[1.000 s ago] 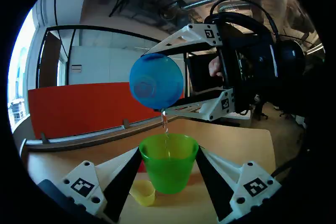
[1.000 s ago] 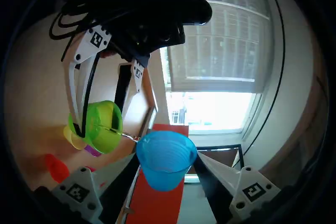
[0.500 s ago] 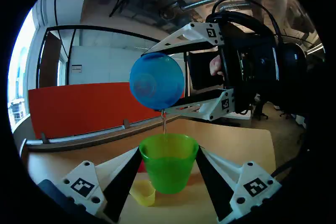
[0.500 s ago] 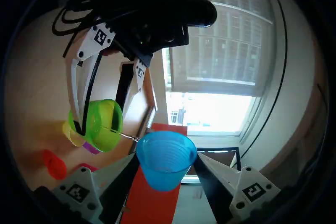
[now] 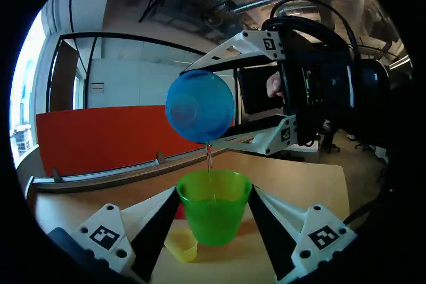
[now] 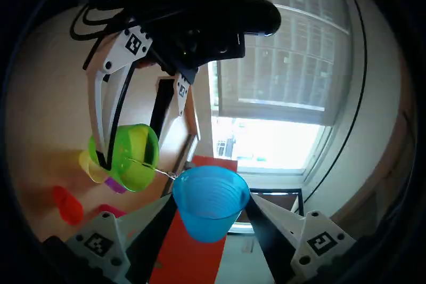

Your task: Pour water

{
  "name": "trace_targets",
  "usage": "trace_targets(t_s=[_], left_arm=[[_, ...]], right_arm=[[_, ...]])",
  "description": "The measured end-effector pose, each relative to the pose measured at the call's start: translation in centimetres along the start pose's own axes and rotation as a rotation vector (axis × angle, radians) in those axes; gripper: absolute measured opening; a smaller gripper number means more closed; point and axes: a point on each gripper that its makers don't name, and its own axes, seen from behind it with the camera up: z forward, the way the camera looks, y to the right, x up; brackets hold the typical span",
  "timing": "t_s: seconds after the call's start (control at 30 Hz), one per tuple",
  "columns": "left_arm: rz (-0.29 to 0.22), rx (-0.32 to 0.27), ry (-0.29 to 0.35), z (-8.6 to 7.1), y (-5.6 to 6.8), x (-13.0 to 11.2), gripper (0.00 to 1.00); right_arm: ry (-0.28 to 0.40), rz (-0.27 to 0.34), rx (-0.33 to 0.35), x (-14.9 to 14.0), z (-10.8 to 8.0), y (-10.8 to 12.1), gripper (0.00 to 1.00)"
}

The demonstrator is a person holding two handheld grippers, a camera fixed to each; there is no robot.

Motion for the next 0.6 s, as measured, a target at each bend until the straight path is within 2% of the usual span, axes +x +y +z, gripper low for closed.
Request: trace_targets(t_s=[0.6], left_arm=[[0.0, 0.001, 0.0, -0.02, -0.11, -0.16, 0.87]], right_arm=[[0.003, -0.012, 0.002, 0.87, -0.42, -0.34, 0.9]])
